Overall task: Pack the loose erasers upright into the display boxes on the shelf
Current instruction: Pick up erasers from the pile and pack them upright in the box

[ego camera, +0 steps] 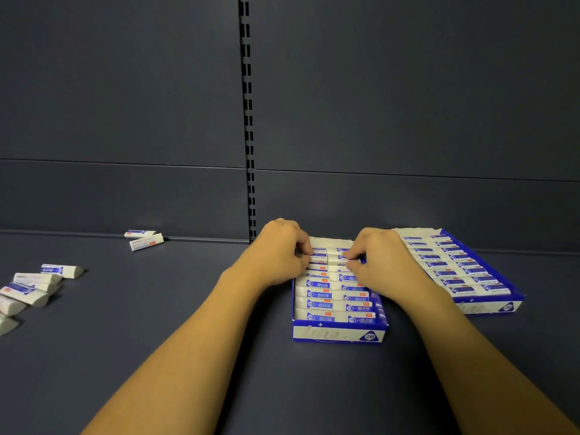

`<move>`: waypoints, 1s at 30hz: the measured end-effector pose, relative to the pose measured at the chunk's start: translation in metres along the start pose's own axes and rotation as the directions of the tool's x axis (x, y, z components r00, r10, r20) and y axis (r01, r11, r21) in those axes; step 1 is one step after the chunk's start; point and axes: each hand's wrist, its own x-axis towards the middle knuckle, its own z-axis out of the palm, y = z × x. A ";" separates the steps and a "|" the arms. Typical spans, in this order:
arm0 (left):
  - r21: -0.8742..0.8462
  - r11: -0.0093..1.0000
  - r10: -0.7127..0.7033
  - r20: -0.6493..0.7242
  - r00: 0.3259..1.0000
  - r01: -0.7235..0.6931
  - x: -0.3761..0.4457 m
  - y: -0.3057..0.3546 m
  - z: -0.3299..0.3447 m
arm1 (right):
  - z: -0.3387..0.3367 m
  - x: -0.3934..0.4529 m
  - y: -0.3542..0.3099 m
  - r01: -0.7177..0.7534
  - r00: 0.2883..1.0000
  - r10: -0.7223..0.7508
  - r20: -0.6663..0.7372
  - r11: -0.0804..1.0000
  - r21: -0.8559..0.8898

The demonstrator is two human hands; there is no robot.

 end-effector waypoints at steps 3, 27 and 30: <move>0.001 1.000 0.001 0.003 1.000 -0.001 0.000 0.000 0.000 | 0.001 0.000 0.000 0.001 1.000 -0.001 -0.009 1.000 0.002; -0.220 0.967 -0.144 -0.068 0.987 0.126 0.000 -0.004 -0.002 | -0.010 -0.003 0.005 0.018 0.999 -0.011 -0.045 0.987 0.158; -0.240 0.960 -0.186 -0.181 0.966 0.140 0.002 -0.008 -0.005 | -0.019 -0.005 0.013 -0.013 0.985 0.062 -0.164 0.958 0.285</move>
